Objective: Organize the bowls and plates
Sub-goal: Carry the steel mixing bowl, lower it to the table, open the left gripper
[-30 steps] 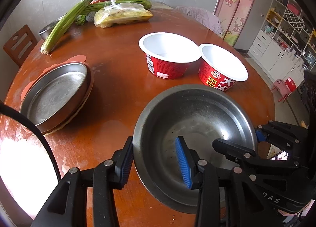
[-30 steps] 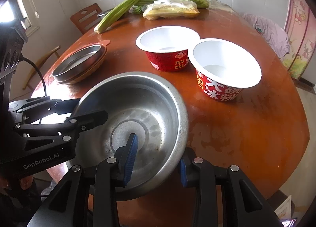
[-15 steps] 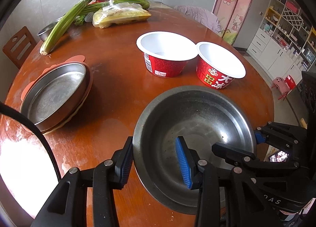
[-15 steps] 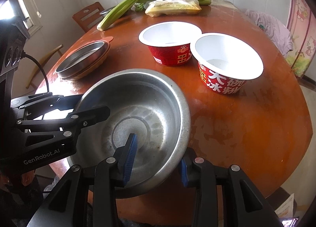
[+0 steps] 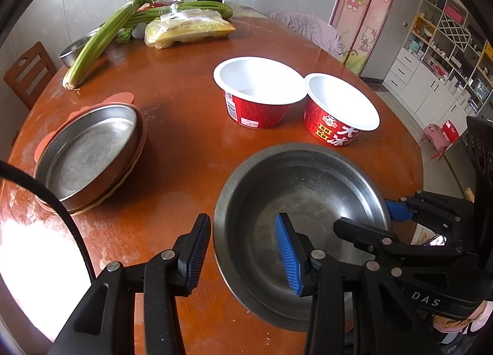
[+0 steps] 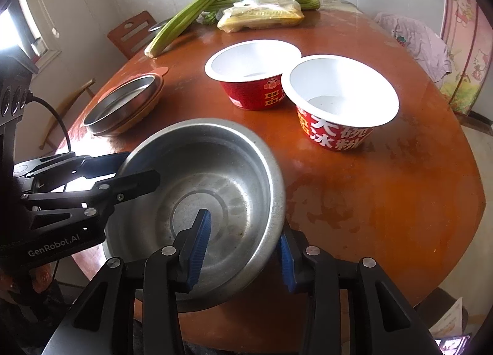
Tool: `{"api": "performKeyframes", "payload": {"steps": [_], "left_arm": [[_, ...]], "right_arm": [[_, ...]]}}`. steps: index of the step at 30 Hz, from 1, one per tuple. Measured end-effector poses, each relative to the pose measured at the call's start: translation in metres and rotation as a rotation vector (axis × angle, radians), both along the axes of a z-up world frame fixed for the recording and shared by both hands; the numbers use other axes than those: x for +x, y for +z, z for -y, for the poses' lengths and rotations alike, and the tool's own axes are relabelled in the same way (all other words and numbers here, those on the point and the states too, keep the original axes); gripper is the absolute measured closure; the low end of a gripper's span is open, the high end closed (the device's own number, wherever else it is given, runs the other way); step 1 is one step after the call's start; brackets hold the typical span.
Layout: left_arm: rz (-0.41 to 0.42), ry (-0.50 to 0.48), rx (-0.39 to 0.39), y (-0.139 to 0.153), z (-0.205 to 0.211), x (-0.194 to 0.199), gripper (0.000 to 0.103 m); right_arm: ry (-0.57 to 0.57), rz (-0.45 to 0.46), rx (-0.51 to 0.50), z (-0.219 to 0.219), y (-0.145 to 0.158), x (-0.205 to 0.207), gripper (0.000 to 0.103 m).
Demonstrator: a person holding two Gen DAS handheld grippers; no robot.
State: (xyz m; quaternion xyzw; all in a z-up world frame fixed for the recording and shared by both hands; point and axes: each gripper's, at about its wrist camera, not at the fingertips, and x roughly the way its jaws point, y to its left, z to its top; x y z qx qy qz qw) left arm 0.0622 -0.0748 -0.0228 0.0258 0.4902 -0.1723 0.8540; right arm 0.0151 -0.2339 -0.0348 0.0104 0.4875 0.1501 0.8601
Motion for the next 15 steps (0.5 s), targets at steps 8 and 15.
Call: {"api": "performKeyframes", "payload": {"steps": [8,15], "left_arm": [[0.026,0.018,-0.008,0.015,-0.005,0.005,0.059],[0.044,-0.006,-0.008,0.031,0.008,0.014,0.059]], "right_arm": [[-0.022,0.025,0.008,0.009,0.009,0.001,0.06],[-0.036,0.038,0.015,0.019,0.018,0.006,0.06]]}}
